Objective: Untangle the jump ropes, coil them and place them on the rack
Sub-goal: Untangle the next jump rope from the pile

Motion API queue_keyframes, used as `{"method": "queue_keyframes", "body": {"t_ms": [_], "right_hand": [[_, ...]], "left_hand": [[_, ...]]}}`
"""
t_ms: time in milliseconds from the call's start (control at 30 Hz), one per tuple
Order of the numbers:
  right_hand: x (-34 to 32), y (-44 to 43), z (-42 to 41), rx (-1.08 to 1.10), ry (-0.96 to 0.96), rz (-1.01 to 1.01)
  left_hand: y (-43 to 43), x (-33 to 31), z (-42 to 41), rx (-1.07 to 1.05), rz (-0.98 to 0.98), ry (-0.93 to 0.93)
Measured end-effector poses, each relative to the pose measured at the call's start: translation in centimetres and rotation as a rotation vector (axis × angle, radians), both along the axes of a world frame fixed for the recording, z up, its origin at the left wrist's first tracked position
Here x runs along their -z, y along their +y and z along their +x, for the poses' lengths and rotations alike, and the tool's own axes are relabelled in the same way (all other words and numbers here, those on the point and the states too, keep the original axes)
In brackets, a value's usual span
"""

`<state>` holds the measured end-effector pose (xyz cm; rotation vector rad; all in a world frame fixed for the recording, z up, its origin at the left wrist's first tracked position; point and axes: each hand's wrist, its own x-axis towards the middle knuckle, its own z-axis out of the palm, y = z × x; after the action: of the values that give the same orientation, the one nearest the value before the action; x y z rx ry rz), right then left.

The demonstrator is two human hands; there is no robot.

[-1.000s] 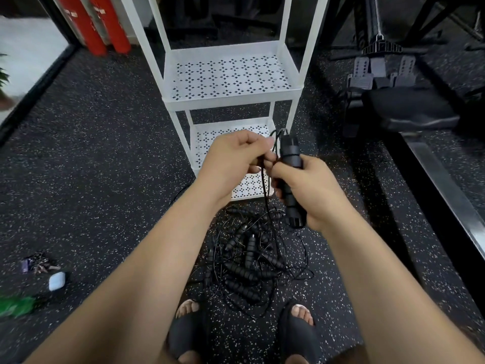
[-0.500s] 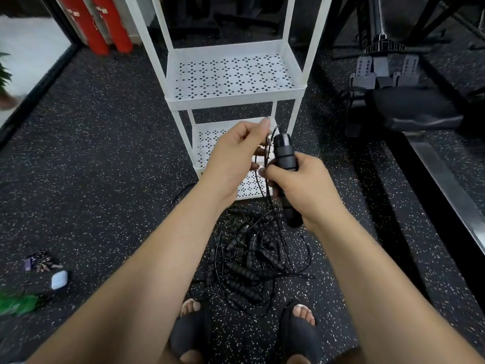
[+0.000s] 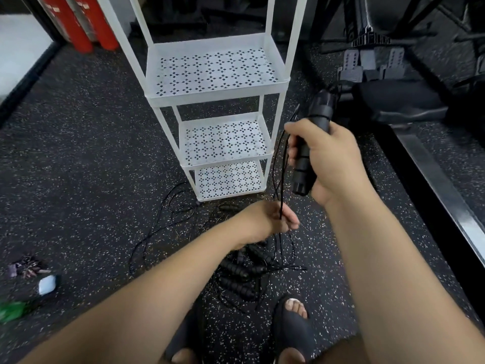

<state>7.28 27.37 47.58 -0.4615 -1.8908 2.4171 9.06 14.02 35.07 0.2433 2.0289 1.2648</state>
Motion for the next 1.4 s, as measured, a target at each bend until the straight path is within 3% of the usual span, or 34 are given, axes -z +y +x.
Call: {"method": "queue_keyframes", "body": {"t_ms": [233,567,800,1067,1400], "right_hand": [[-1.0,1.6,-0.1,0.149,0.02,-0.18],[-0.7,1.9,-0.1,0.188,0.001,-0.239],[0.6,1.0,-0.2,0.12,-0.104,-0.157],[2.3,-0.8,0.4,-0.057,-0.146,0.097],[1.7,-1.9,1.0,-0.216,-0.094,0.07]], "left_hand": [[-1.5,3.5,0.8,0.125,-0.263,-0.003],[-3.1,0.8,-1.5,0.041,-0.268,0.165],[-3.9,-4.6,-3.0,-0.178,-0.065,0.248],[-4.5,-9.7,-3.3,-0.371,0.159,0.355],[-6.0,-11.9,-3.3,-0.488,0.253,0.396]]}}
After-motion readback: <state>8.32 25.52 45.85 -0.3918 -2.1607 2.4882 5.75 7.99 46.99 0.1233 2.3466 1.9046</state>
